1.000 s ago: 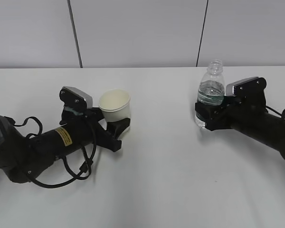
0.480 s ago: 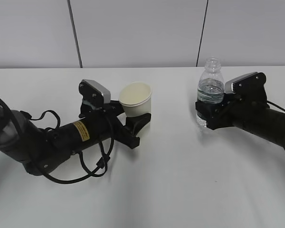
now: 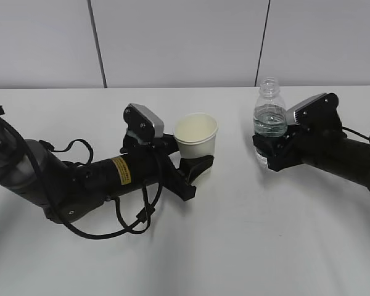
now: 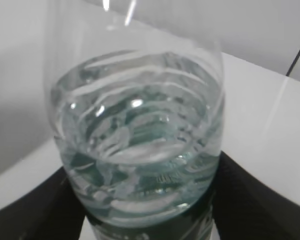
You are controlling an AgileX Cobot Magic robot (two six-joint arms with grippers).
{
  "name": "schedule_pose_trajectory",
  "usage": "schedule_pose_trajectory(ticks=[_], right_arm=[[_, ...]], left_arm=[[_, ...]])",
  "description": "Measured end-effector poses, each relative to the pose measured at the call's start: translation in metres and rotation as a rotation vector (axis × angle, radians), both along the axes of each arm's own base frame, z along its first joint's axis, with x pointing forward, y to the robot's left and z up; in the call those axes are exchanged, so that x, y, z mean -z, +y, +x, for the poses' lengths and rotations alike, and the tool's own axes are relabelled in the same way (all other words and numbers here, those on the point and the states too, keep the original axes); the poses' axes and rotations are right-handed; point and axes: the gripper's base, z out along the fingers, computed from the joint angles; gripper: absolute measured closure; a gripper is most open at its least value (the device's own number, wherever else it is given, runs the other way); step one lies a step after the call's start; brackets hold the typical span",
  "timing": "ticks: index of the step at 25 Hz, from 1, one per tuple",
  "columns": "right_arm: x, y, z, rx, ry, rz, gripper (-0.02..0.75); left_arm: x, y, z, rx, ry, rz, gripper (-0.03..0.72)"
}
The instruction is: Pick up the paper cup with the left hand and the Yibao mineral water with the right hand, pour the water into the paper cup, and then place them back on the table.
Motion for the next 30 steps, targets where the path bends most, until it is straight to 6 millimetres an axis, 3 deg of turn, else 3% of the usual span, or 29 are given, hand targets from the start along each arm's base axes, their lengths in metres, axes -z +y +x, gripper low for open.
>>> schedule_pose_trajectory(ticks=[9,17,30], right_arm=[[-0.009,0.002,0.014,-0.063,-0.02,-0.087,0.23],[-0.037,0.002,0.022,-0.112,-0.063,-0.205,0.23],[-0.065,0.006,0.02,-0.216,-0.165,-0.352,0.231]], left_arm=[[0.003,0.0,-0.001,0.005,0.022,0.027,0.248],[0.004,0.0,-0.001,0.007,0.024,0.033,0.248],[0.004,0.0,-0.001,0.009,0.025,0.033,0.248]])
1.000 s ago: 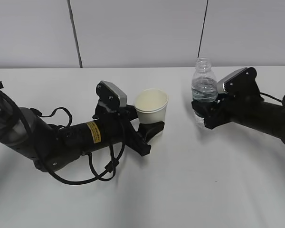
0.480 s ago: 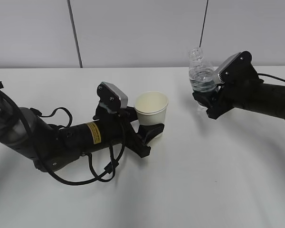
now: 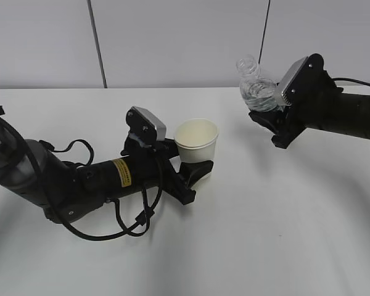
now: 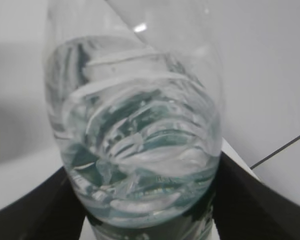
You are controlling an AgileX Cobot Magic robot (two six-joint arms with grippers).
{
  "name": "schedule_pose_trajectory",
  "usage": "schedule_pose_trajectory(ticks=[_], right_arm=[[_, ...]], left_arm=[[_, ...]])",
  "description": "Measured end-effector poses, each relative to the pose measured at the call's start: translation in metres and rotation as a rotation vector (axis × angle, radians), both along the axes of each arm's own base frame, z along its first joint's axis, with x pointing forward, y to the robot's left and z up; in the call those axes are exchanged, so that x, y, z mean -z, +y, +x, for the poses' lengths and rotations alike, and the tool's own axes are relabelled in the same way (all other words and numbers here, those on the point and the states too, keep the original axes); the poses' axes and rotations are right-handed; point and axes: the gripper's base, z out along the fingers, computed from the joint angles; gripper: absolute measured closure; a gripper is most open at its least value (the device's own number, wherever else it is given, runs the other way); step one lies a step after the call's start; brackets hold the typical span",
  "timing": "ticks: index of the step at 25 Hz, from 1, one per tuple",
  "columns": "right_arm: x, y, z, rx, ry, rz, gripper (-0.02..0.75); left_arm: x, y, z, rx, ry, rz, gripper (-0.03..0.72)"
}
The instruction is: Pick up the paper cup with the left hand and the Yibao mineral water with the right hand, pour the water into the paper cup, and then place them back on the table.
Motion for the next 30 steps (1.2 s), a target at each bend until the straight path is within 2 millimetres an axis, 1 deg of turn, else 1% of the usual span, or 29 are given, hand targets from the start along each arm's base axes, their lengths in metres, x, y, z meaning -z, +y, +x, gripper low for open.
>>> schedule_pose_trajectory(ticks=[5,12,20,25,30], right_arm=[[-0.005,0.001,0.002,-0.024,-0.022,-0.024,0.231],[-0.007,0.003,0.004,-0.063,-0.039,-0.068,0.232],[-0.01,0.002,0.008,-0.088,-0.061,-0.143,0.232],[-0.01,0.002,0.008,-0.098,-0.064,-0.168,0.232],[-0.01,0.002,0.008,-0.112,-0.082,-0.199,0.232]], left_arm=[[-0.001,-0.004,-0.001,0.007,0.004,-0.005,0.248],[-0.007,-0.012,0.004,0.011,0.0,-0.026,0.248],[-0.008,-0.024,-0.003,0.051,0.006,-0.023,0.248],[-0.008,-0.024,-0.004,0.052,0.007,-0.021,0.248],[-0.01,-0.026,0.0,0.049,-0.004,-0.02,0.248]])
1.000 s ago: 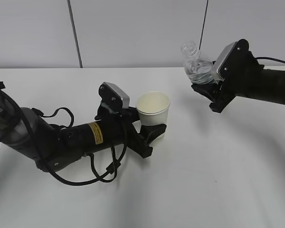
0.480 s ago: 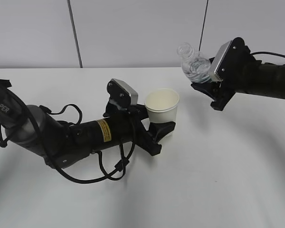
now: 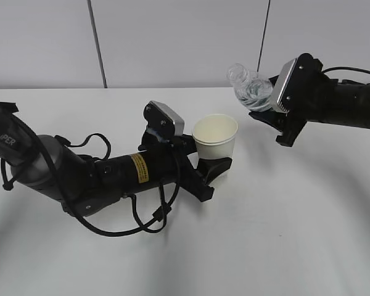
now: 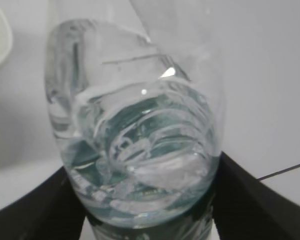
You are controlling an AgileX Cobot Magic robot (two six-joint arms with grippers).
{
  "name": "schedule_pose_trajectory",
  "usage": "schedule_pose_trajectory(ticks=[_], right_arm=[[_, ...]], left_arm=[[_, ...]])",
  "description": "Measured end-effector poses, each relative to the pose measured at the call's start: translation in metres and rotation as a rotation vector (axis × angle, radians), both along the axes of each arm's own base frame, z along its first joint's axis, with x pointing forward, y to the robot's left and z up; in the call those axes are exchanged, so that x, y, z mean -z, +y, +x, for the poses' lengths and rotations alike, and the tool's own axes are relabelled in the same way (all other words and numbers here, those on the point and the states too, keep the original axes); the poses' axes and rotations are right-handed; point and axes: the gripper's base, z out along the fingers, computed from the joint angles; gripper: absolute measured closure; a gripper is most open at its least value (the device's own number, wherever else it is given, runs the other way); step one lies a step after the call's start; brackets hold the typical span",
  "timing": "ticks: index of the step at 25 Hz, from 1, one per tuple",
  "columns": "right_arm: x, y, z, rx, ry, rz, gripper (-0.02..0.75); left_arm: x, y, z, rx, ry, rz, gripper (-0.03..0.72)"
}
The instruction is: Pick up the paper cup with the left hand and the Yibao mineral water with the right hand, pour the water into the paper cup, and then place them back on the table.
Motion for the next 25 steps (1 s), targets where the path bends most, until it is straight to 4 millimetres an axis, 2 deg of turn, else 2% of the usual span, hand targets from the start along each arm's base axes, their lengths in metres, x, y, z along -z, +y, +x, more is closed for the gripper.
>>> schedule_pose_trajectory(ticks=[25], right_arm=[[0.0003,-0.0003,0.0,-0.079,-0.104,-0.178,0.233]], left_arm=[[-0.0008,-0.0012,0.0008,0.005,0.013,-0.004,0.248]])
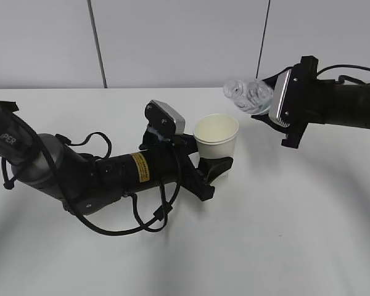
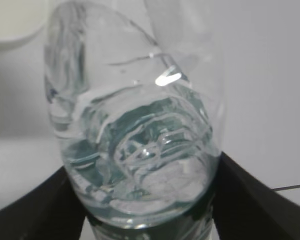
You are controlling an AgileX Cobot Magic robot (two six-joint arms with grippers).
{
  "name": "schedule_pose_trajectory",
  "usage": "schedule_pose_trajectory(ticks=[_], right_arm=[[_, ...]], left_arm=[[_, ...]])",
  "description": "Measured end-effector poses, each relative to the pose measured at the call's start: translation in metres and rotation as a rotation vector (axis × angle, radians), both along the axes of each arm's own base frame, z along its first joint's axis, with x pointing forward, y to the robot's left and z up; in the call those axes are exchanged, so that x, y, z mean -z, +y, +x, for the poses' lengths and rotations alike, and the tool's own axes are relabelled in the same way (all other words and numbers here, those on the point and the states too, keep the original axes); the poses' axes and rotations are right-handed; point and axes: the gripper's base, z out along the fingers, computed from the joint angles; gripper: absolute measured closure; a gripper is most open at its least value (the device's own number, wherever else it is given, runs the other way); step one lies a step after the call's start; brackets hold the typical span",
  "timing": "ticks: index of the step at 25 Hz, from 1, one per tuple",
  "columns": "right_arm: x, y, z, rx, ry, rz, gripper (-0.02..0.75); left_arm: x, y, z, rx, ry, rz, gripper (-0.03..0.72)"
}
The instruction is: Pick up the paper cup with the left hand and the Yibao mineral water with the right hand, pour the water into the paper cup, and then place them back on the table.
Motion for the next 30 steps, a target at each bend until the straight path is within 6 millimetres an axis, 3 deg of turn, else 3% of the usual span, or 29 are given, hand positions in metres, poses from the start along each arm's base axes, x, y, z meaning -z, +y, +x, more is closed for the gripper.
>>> schedule_pose_trajectory(ticks=[30], right_arm=[[0.0001,-0.0001,0.0,-0.067,-0.086,-0.144,0.234]], left_arm=[[0.0013,-0.0014,-0.0032,0.039,0.009,0.012,0.248]])
